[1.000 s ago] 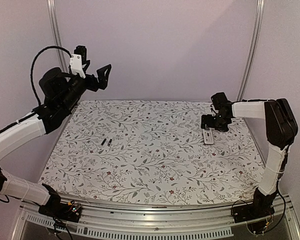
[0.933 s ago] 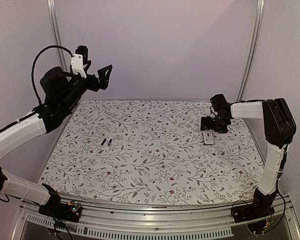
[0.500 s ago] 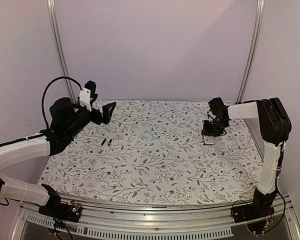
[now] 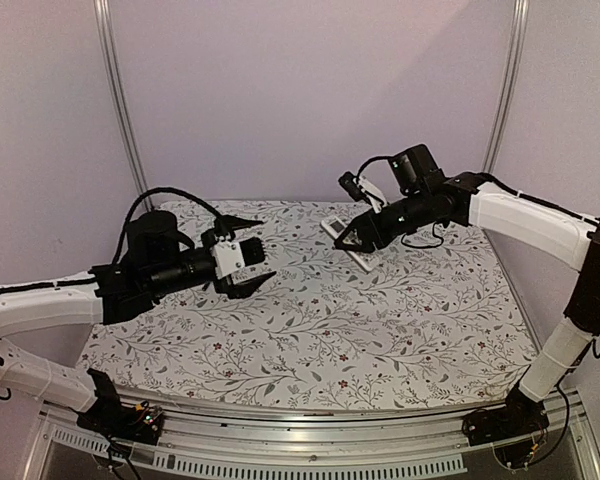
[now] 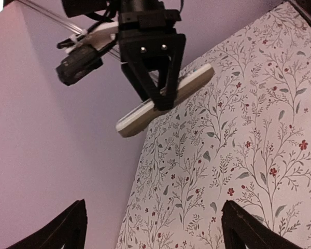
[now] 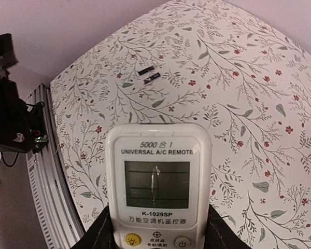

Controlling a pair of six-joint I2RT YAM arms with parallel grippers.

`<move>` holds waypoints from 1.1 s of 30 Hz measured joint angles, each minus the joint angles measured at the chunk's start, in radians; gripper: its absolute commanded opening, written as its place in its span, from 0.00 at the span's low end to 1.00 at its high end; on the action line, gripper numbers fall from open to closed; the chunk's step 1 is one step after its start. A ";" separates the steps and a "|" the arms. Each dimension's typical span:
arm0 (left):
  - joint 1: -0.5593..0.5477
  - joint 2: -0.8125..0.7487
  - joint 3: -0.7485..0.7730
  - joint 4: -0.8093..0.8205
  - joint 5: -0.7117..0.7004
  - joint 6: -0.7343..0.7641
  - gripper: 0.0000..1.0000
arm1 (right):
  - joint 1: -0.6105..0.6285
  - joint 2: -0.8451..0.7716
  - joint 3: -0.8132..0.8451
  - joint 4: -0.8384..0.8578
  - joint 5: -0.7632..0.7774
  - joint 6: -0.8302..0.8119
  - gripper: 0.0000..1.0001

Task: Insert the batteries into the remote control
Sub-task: Pick up the remote control from the center of the board, then pass from the right arm to the left

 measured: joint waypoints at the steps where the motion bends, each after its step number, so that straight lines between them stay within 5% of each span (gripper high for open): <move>1: -0.054 0.016 0.005 -0.013 -0.030 0.098 0.87 | 0.044 -0.034 0.013 -0.011 -0.003 -0.025 0.21; 7: -0.241 0.120 0.021 0.018 -0.223 0.475 0.85 | 0.171 -0.111 0.025 -0.080 0.043 -0.081 0.20; 13: -0.312 0.111 0.015 0.080 -0.291 0.623 0.87 | 0.223 -0.122 -0.005 -0.138 0.111 -0.087 0.19; 27: -0.330 0.200 0.084 0.084 -0.383 0.746 0.36 | 0.348 -0.134 -0.007 -0.151 0.140 -0.093 0.19; 33: -0.342 0.195 0.084 0.085 -0.398 0.762 0.26 | 0.348 -0.137 -0.007 -0.140 0.131 -0.098 0.18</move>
